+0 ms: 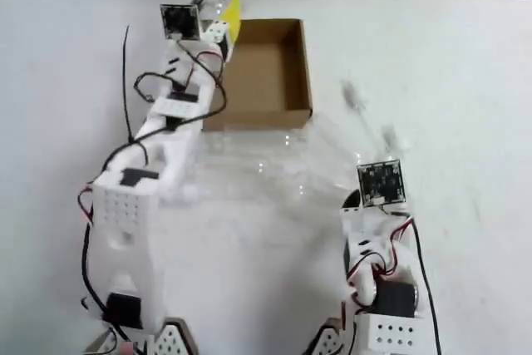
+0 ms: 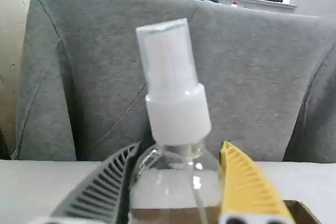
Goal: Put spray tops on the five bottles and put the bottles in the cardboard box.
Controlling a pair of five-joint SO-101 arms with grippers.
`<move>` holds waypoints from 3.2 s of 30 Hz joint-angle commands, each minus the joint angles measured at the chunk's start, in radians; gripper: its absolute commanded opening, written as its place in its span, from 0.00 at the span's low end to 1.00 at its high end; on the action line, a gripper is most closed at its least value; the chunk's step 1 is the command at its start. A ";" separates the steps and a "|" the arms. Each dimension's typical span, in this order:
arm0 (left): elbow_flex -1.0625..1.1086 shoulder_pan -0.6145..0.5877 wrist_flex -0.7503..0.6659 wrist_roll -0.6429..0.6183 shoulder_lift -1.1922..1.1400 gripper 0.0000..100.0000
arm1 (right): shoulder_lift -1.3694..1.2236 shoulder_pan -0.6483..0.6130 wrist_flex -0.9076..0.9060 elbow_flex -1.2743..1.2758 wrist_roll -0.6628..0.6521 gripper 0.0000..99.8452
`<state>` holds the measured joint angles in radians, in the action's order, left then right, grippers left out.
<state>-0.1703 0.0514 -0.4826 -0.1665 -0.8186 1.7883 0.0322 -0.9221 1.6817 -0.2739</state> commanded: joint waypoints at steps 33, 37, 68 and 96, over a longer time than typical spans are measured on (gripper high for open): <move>-0.400 -0.050 -0.023 -0.008 -0.291 0.02 | 0.010 -0.002 0.018 0.009 -0.009 0.07; -0.399 -0.051 -0.023 -0.008 -0.292 0.02 | 0.010 -0.002 0.018 0.009 -0.009 0.07; -0.400 -0.067 0.265 0.049 -0.232 0.36 | 0.007 -0.002 0.019 0.009 -0.060 0.07; 0.489 -0.028 0.265 -0.017 0.562 0.36 | 0.005 -0.002 0.021 0.009 -0.072 0.07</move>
<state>0.2332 -0.0008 -0.2248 -0.1711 -0.4350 1.7883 0.0307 -0.9221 1.6817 -0.3368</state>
